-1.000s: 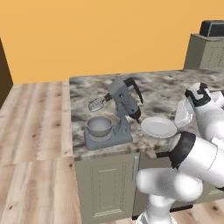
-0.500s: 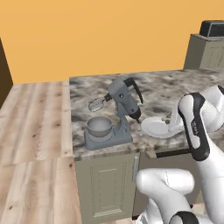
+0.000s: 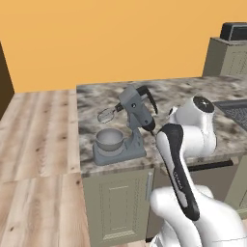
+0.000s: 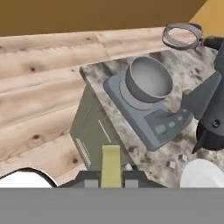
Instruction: Add butter and sugar cubes to the stand mixer bowl and then turn on the stand mixer to begin making frosting.
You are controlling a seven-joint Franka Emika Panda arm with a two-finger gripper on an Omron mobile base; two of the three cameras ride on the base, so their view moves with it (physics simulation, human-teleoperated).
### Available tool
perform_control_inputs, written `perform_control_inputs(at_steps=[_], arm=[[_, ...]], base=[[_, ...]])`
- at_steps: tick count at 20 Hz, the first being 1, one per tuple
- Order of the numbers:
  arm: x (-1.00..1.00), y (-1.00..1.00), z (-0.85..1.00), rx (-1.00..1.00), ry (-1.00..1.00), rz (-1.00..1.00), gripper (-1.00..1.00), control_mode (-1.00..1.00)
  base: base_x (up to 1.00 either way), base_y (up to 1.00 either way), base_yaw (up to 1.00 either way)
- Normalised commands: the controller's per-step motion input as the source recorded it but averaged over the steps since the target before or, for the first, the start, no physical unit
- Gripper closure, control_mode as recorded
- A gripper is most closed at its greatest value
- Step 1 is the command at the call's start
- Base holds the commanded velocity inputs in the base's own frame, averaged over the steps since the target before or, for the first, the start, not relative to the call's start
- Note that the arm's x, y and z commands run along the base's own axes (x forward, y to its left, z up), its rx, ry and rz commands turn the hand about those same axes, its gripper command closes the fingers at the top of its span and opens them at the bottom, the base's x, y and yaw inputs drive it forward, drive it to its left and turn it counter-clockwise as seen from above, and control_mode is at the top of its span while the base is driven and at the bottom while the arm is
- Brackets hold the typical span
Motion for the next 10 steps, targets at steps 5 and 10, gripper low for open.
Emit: perform_control_inputs(at_steps=[5, 10], arm=[[0.05, 0.91, 0.15, -0.18, 0.06, -0.01, 1.0, -1.0], [0.2, 0.71, 0.01, -0.22, 0.0, 0.0, 1.0, -1.0]], base=[[0.0, 0.0, 0.0], [0.0, 0.0, 0.0]])
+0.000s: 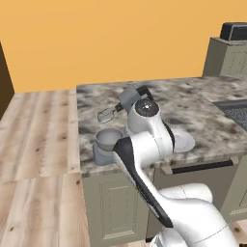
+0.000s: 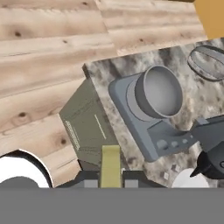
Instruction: Add butter and sugar cubes to the stand mixer bowl and then turn on the stand mixer to begin making frosting.
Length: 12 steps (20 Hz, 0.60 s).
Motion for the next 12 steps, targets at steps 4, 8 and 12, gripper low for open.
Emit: perform_control_inputs(at_steps=[4, 8, 12], arm=[[0.25, 0.58, 0.0, -0.23, 0.0, 0.0, 1.0, -1.0], [0.28, 0.32, 0.0, -0.25, 0.0, 0.0, 1.0, -1.0], [0.33, 0.07, 0.0, -0.25, 0.02, 0.01, 1.0, -1.0]], base=[[0.0, 0.0, 0.0], [0.0, 0.0, 0.0], [0.0, 0.0, 0.0]])
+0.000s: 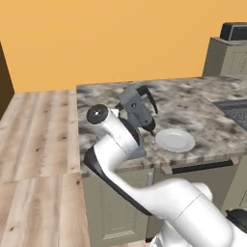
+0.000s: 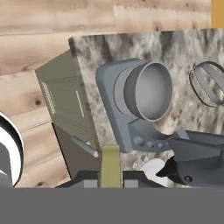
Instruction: Add butter and sugar cubes to the stand mixer bowl and then turn on the stand mixer to begin making frosting.
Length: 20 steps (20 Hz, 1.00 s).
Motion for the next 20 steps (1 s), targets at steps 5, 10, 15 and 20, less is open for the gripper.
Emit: perform_control_inputs(at_steps=[5, 10, 15, 20], arm=[[0.1, 0.0, 0.0, -0.27, 0.0, 0.03, 1.0, -1.0], [0.03, 0.02, -0.08, -0.29, 0.02, 0.03, 1.0, -1.0], [0.25, 0.0, 0.0, -0.21, 0.05, 0.04, 1.0, -1.0], [0.33, 0.0, -0.05, -0.18, 0.08, 0.07, 1.0, -1.0]], base=[[0.0, 0.0, 0.0], [0.0, 0.0, 0.0], [0.0, 0.0, 0.0], [0.0, 0.0, 0.0]])
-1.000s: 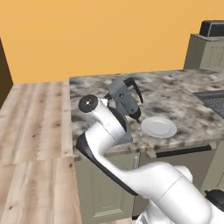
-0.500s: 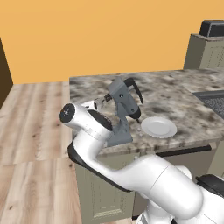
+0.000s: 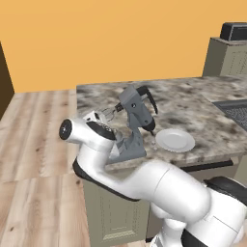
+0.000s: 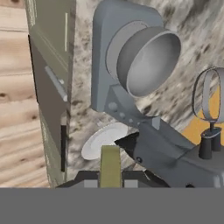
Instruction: Add butter and sugar cubes to the stand mixer bowl and then turn on the stand mixer to begin making frosting.
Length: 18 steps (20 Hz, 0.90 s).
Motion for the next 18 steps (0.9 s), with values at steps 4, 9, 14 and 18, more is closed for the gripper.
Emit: perform_control_inputs(at_steps=[4, 9, 14, 18], arm=[[0.22, 0.07, -0.28, -0.21, 0.11, 0.07, 1.0, -1.0], [0.25, 0.15, -0.39, -0.21, 0.14, 0.07, 1.0, -1.0], [0.31, 0.08, -0.03, -0.12, 0.07, 0.08, 1.0, -1.0], [0.35, 0.02, -0.01, -0.1, 0.1, 0.08, 1.0, -1.0]], base=[[0.0, 0.0, 0.0], [0.0, 0.0, 0.0], [0.0, 0.0, 0.0], [0.0, 0.0, 0.0]])
